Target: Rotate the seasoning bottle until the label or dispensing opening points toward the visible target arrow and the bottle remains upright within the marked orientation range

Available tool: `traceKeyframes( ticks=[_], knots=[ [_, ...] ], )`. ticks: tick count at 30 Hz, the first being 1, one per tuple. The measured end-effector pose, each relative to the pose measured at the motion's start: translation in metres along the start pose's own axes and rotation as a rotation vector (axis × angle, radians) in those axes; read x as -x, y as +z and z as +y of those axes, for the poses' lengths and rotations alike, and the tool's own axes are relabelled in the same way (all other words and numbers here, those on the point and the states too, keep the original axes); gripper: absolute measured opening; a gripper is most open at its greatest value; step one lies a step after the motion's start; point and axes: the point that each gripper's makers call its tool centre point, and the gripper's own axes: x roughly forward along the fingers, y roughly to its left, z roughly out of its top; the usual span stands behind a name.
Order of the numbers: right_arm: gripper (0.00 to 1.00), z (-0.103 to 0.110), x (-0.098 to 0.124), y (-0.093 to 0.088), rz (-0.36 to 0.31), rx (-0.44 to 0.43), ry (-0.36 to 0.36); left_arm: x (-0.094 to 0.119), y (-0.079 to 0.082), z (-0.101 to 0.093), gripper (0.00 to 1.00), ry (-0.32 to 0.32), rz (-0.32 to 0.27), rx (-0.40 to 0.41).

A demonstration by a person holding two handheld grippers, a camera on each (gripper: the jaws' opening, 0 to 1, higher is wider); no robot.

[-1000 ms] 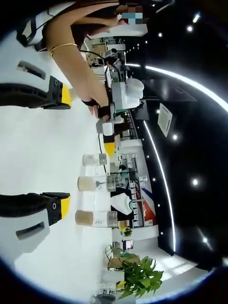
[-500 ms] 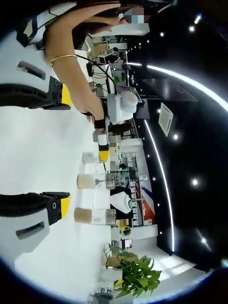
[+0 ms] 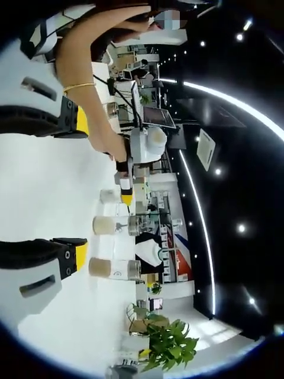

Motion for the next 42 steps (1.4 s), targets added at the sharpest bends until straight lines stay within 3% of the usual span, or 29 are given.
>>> traceKeyframes(
  ticks=[11,13,17,25,33,36,42],
  knots=[
    [0.67,-0.007,0.001,-0.002,0.008,0.006,-0.014,-0.014,-0.020,0.002,0.62,0.028,0.033,0.001],
    [0.67,-0.008,0.001,-0.003,0.013,0.009,-0.018,-0.014,-0.018,0.001,0.58,0.039,0.017,-0.031],
    [0.66,-0.009,0.000,-0.003,0.016,0.016,-0.020,-0.019,-0.014,0.002,0.57,0.042,-0.001,-0.012],
    [0.64,-0.016,-0.001,-0.002,0.014,0.018,-0.029,-0.030,-0.023,0.007,0.56,0.033,0.032,0.032],
    [0.63,-0.016,-0.002,-0.008,0.025,0.033,-0.036,-0.034,-0.030,0.001,0.49,-0.023,0.044,0.058],
    [0.63,-0.016,-0.001,-0.012,0.031,0.022,-0.038,-0.037,-0.027,-0.002,0.45,-0.059,0.027,0.024],
    [0.62,-0.018,-0.002,-0.016,0.034,0.009,-0.040,-0.038,-0.031,-0.001,0.39,-0.058,0.039,0.048]
  ],
)
